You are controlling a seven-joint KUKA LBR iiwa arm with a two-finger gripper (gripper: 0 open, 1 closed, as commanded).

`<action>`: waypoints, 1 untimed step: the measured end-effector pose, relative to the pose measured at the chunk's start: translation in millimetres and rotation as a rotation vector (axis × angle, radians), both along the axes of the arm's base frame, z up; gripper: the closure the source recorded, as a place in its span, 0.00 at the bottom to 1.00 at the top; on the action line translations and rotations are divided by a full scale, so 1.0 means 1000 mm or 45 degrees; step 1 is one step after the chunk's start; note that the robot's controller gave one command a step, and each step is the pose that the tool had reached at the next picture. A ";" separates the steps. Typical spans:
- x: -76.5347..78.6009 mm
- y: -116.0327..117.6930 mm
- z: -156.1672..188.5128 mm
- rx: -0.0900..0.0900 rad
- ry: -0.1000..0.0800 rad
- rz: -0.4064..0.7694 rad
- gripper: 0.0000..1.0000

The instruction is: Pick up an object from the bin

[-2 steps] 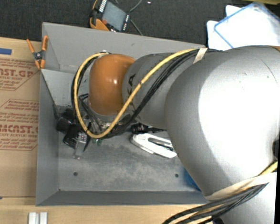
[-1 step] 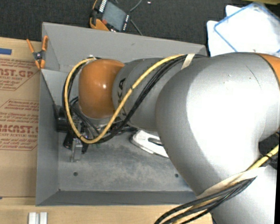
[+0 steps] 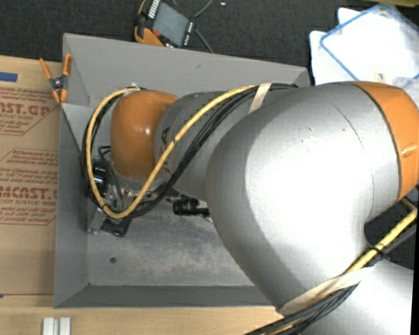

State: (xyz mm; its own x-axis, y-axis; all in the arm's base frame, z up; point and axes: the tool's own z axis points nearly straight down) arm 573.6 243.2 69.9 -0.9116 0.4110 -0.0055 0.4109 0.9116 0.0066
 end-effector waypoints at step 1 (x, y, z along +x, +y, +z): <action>0.000 0.000 0.000 0.000 0.000 0.000 1.00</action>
Offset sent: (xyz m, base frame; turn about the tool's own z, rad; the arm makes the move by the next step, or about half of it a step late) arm -0.0001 0.0001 0.0696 0.0000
